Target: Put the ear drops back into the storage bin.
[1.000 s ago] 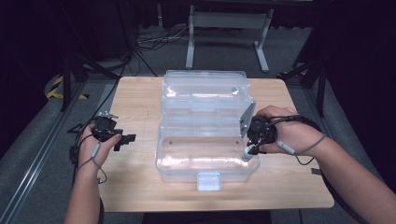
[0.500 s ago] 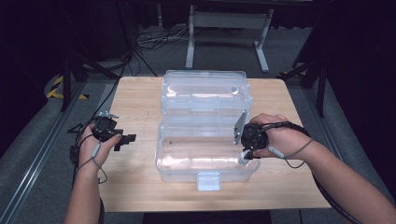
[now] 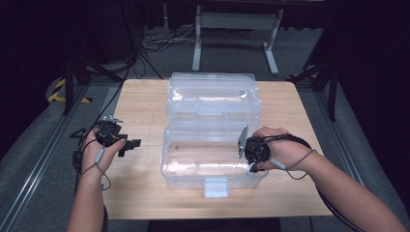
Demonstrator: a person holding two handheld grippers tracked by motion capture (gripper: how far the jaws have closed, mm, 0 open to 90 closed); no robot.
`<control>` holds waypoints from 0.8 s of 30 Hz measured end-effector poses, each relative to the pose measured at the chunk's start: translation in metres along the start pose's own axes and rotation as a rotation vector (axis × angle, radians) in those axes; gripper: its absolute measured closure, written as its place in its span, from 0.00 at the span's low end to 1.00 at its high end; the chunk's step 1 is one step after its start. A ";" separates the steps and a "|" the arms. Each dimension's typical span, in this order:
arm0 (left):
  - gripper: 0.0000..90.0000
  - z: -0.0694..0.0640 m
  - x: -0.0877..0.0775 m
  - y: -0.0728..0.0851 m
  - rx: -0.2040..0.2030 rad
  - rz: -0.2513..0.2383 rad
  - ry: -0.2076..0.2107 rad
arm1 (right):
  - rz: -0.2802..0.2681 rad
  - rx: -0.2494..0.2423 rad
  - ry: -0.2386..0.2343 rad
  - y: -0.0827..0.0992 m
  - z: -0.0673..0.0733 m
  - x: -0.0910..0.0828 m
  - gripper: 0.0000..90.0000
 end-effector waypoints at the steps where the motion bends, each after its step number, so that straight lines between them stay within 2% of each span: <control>1: 0.40 0.000 0.000 0.000 0.003 0.001 0.001 | -0.005 0.001 -0.005 0.000 0.000 0.002 0.79; 24: 0.40 0.000 0.001 0.000 0.010 0.007 0.001 | 0.016 -0.005 -0.022 0.004 -0.006 0.025 0.79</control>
Point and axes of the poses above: each handheld gripper's, and its own axes: x roughly forward along the jaws, y roughly out of its underside, z roughly to its left, the point moved 1 cm from there along x, roughly forward along the jaws, and after that the axes turned 4 degrees about -z, right-handed, at the moved point
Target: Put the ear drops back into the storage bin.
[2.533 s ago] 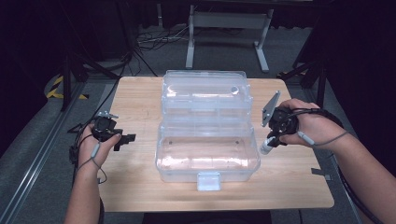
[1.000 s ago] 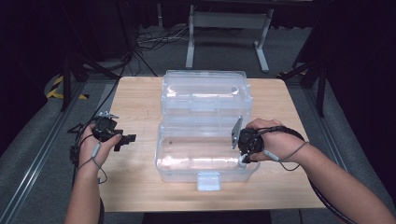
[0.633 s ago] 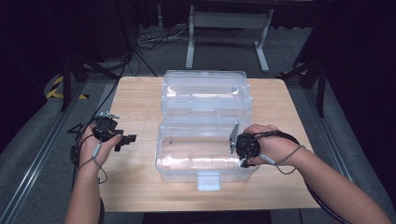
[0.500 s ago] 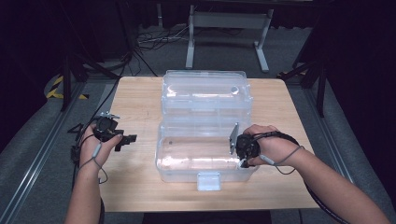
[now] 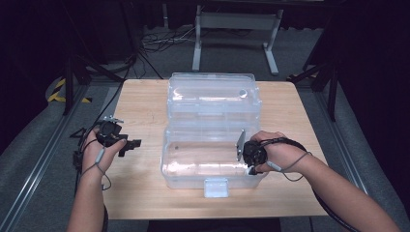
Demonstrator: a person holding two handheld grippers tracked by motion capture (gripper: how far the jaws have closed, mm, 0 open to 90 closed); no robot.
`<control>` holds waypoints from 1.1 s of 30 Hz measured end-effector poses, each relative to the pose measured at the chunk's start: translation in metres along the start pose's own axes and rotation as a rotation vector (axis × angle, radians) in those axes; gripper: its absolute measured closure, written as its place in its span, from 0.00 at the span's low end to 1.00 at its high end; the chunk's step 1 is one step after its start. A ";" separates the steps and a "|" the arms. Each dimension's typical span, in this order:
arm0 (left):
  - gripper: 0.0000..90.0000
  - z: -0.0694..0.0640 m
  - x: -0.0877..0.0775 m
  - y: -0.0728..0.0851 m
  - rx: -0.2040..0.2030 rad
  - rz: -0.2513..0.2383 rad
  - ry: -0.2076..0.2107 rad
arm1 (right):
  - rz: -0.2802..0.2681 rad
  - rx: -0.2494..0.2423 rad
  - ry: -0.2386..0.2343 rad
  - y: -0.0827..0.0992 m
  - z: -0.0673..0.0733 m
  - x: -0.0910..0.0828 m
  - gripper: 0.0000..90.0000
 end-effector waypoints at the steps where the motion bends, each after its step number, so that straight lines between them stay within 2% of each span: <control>1: 0.40 0.000 0.000 0.000 -0.002 -0.001 0.000 | 0.001 0.001 0.001 0.000 0.000 0.001 0.79; 18: 0.40 0.001 0.000 0.000 0.002 0.007 -0.001 | 0.015 0.005 -0.005 0.001 -0.001 0.002 0.79; 33: 0.40 0.000 0.002 -0.002 0.004 0.004 0.005 | -0.020 0.021 -0.010 0.003 -0.001 -0.007 0.70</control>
Point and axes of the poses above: each handheld gripper's, and its own axes: x roughly forward along the jaws, y roughly out of its underside, z roughly to its left, the point moved 1 cm from there along x, roughly forward along the jaws, and after that the axes turned 4 degrees about -z, right-handed, at the moved point
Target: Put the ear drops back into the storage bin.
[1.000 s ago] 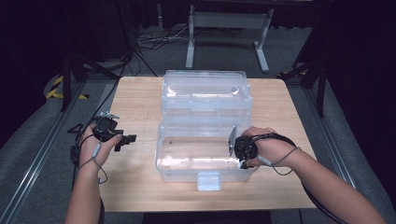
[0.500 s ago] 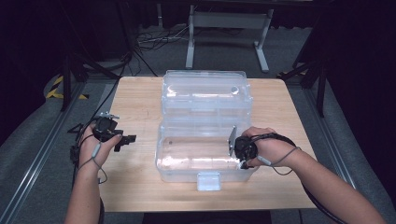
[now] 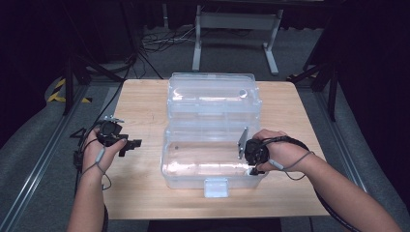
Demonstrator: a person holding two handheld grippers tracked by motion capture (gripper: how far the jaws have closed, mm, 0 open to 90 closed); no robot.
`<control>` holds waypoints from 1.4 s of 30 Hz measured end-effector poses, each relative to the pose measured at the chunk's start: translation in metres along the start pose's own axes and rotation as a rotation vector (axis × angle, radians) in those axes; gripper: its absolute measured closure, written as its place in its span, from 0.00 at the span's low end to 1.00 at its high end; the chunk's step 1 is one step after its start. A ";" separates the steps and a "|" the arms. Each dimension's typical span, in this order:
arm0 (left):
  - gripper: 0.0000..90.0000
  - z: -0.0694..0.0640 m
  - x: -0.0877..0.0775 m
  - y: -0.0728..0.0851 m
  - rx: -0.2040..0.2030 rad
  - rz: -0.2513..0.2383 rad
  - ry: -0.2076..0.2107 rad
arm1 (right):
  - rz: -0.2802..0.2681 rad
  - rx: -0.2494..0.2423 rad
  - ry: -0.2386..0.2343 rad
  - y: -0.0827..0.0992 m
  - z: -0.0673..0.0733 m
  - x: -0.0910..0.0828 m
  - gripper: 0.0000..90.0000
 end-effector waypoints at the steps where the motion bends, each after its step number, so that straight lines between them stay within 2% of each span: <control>1: 0.40 0.000 0.000 0.000 0.001 0.001 0.002 | -0.006 0.003 0.006 0.001 0.001 -0.002 0.69; 17: 0.40 -0.005 0.006 -0.007 0.025 0.006 0.018 | -0.070 0.040 0.021 0.010 0.009 -0.031 0.64; 21: 0.40 -0.006 0.006 -0.008 0.027 0.004 0.019 | -0.104 0.044 0.025 0.008 0.012 -0.039 0.62; 22: 0.40 -0.007 0.005 -0.008 0.027 0.004 0.020 | -0.123 0.051 0.014 0.006 0.013 -0.042 0.61; 28: 0.40 -0.006 0.005 -0.007 0.027 0.001 0.020 | -0.140 0.038 0.011 -0.002 0.017 -0.044 0.60; 35: 0.40 -0.006 0.005 -0.007 0.027 0.002 0.020 | -0.143 0.024 -0.018 -0.010 0.025 -0.041 0.60; 42: 0.40 -0.006 0.005 -0.008 0.028 0.002 0.021 | -0.145 0.010 -0.030 -0.013 0.029 -0.024 0.61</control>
Point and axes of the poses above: each handheld gripper's, and its own axes: x roughly forward along the jaws, y roughly out of its underside, z roughly to its left, the point moved 1 cm from there along x, roughly forward along the jaws, and after that the axes turned 4 degrees about -z, right-handed, at the moved point
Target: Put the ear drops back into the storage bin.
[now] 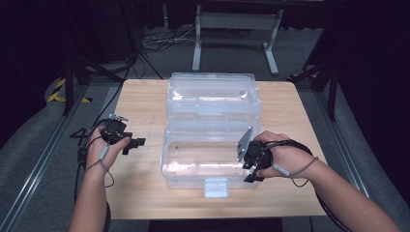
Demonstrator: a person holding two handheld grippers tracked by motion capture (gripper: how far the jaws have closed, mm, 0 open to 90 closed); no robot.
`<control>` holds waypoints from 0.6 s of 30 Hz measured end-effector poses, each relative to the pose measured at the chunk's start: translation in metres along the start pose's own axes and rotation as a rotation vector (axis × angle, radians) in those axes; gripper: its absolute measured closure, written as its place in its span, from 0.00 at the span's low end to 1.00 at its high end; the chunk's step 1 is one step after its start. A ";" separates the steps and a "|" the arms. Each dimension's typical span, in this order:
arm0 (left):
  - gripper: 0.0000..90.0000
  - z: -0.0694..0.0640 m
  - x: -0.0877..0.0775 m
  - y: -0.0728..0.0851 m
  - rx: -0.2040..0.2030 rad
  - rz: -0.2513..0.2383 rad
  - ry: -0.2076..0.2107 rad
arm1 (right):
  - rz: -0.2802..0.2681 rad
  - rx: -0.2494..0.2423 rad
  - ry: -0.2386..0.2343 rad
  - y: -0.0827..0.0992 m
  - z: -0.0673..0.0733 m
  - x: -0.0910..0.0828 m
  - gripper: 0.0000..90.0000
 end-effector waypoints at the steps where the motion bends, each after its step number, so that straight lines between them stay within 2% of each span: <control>1: 0.40 0.000 0.000 0.000 0.000 0.000 0.000 | 0.000 0.000 0.000 0.000 0.000 0.000 0.61; 5: 0.40 -0.001 0.001 0.000 0.001 0.003 0.001 | 0.006 -0.005 -0.006 -0.001 0.002 0.010 0.63; 6: 0.40 -0.001 0.001 -0.001 0.003 0.004 0.004 | 0.024 -0.004 -0.010 -0.002 0.002 0.015 0.66; 12: 0.40 -0.001 0.001 0.000 0.001 0.002 0.003 | 0.052 -0.005 -0.007 -0.002 0.001 0.030 0.73; 18: 0.40 0.000 -0.001 0.000 0.004 -0.002 0.002 | 0.069 -0.014 0.003 -0.004 0.002 0.037 0.77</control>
Point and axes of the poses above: each handheld gripper's, and its own axes: x roughly forward along the jaws, y roughly out of its underside, z roughly to its left, the point moved 1 cm from there along x, roughly forward along the jaws, and after that the axes turned 4 degrees about -z, right-handed, at the moved point
